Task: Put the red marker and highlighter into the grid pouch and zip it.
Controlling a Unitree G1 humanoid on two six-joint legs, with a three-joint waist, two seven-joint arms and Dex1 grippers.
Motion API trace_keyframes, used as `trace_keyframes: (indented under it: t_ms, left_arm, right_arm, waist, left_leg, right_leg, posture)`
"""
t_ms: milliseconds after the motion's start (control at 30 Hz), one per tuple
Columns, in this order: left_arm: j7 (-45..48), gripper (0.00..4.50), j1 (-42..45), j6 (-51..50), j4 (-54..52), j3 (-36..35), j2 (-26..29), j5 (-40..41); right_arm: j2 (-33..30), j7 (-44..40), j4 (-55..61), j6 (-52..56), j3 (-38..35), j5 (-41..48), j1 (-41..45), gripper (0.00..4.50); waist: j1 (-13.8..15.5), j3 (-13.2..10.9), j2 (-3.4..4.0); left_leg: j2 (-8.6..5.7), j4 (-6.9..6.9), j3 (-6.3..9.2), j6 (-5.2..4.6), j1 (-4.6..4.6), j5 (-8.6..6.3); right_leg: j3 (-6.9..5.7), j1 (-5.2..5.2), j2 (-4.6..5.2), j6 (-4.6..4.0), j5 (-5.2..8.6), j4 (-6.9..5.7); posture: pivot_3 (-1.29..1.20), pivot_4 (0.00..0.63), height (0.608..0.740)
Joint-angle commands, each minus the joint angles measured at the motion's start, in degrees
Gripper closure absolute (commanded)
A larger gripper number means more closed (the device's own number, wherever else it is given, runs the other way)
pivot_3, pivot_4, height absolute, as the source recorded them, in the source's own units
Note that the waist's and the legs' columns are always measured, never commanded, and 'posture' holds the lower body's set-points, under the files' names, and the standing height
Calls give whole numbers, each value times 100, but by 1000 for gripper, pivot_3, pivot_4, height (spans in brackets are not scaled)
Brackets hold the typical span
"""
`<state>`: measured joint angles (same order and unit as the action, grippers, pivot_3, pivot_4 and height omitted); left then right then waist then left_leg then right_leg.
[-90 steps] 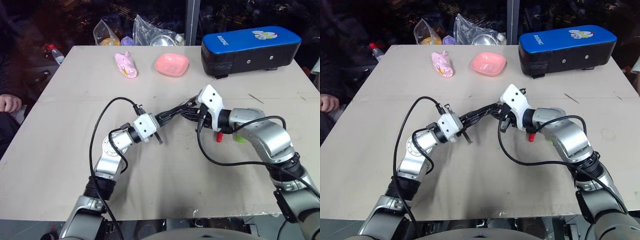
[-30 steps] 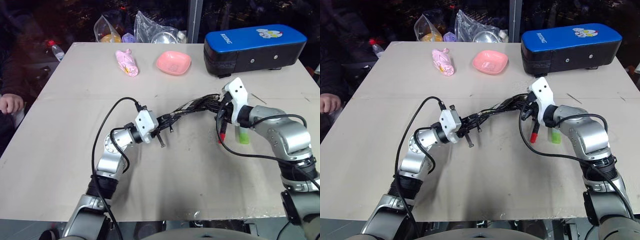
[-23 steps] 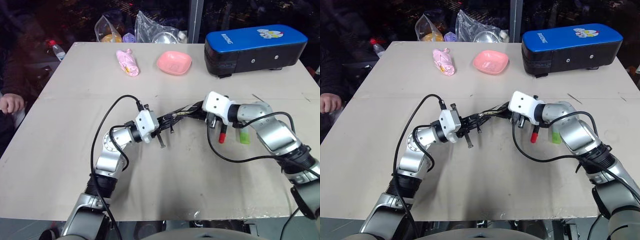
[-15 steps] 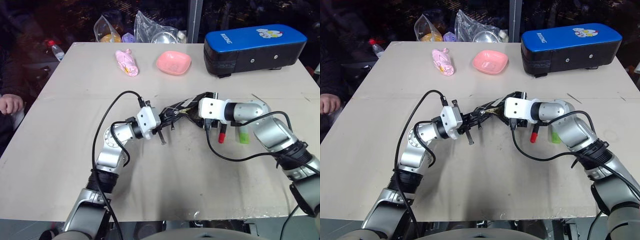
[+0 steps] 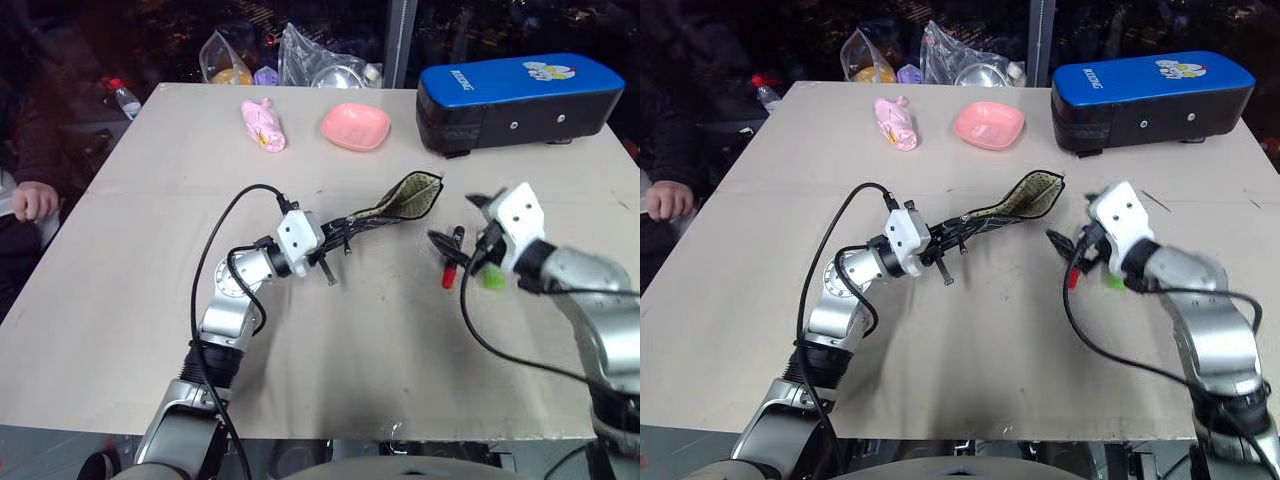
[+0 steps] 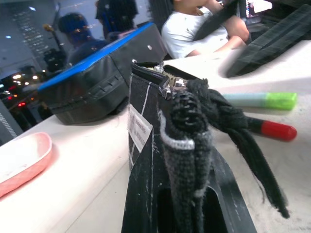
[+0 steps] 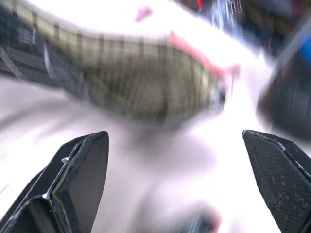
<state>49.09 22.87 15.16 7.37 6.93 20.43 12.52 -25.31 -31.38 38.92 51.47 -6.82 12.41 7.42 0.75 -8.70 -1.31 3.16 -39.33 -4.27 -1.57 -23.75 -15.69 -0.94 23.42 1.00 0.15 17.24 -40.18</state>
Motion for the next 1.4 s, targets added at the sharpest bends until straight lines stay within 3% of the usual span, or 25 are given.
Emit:
trace_keyframes:
  t_ms: [33,333,467,533,800,900,1000,1133,1300,1400]
  left_arm:
    - [-92,4500,35,1,-160,-57,-55,26]
    - [-92,4500,67,5,-100,-39,-80,8]
    - [-110,4500,91,11,-74,-37,-92,-14]
    - [-125,4500,98,17,-66,-39,-97,-26]
    - [-152,4500,54,73,-31,-70,-89,-42]
    - [-158,4500,55,79,-13,-58,-110,-59]
    - [-154,4500,36,90,-16,-50,-113,-63]
    - [-91,4500,28,99,-20,-42,-110,-42]
    - [185,4500,110,243,101,83,-84,-71]
    - [343,4500,235,271,188,147,-151,-46]
  right_arm:
    - [449,678,583,774,25,122,-280,27]
    - [1496,1815,69,843,511,-115,-503,27]
    - [1639,2052,-383,610,624,-247,-446,27]
    - [1583,2099,-512,471,719,-326,-446,564]
    - [923,2146,-283,475,701,-604,-199,4055]
    - [788,2082,-135,637,461,-488,11,4213]
    - [278,1666,286,1138,-84,-155,446,4213]
    - [-1475,201,376,942,-745,415,713,4213]
    - [-3663,-1712,-276,-1077,-724,209,559,4213]
    - [-4381,-2493,-863,-2527,-244,-156,706,4213]
  waist:
    - [-41,-1,1]
    - [-123,0,1]
    - [-135,1,-2]
    - [-137,2,-2]
    - [-134,2,-2]
    - [-130,2,-3]
    - [-134,1,-1]
    - [-118,-2,4]
    - [-127,-4,6]
    - [-156,-4,5]
  left_leg:
    - [-1,0,-2,1,1,1]
    - [-8,-9,4,15,11,14]
    - [-8,-9,3,15,7,14]
    - [-9,-10,3,15,8,14]
    - [-8,-11,5,15,8,14]
    - [-11,-12,3,15,6,14]
    - [-10,-11,4,15,5,14]
    - [-12,-11,5,11,2,12]
    - [-13,-4,11,-12,2,-2]
    - [-9,-5,8,-14,5,-2]
  right_leg:
    - [3,2,0,0,0,-4]
    - [11,7,-11,0,2,-46]
    - [11,9,-11,0,2,-43]
    - [12,9,-11,0,2,-43]
    - [12,9,-13,0,2,-47]
    - [13,9,-10,0,2,-44]
    - [13,11,-11,0,2,-45]
    - [11,12,-8,0,2,-39]
    - [9,9,-14,-1,2,-27]
    - [13,8,-19,0,2,-25]
  posture:
    - [0,150,716]
    - [0,150,716]
    - [0,150,716]
    - [0,150,716]
    - [0,150,716]
    - [0,150,716]
    - [0,150,716]
    - [0,150,716]
    - [0,150,716]
    - [0,150,716]
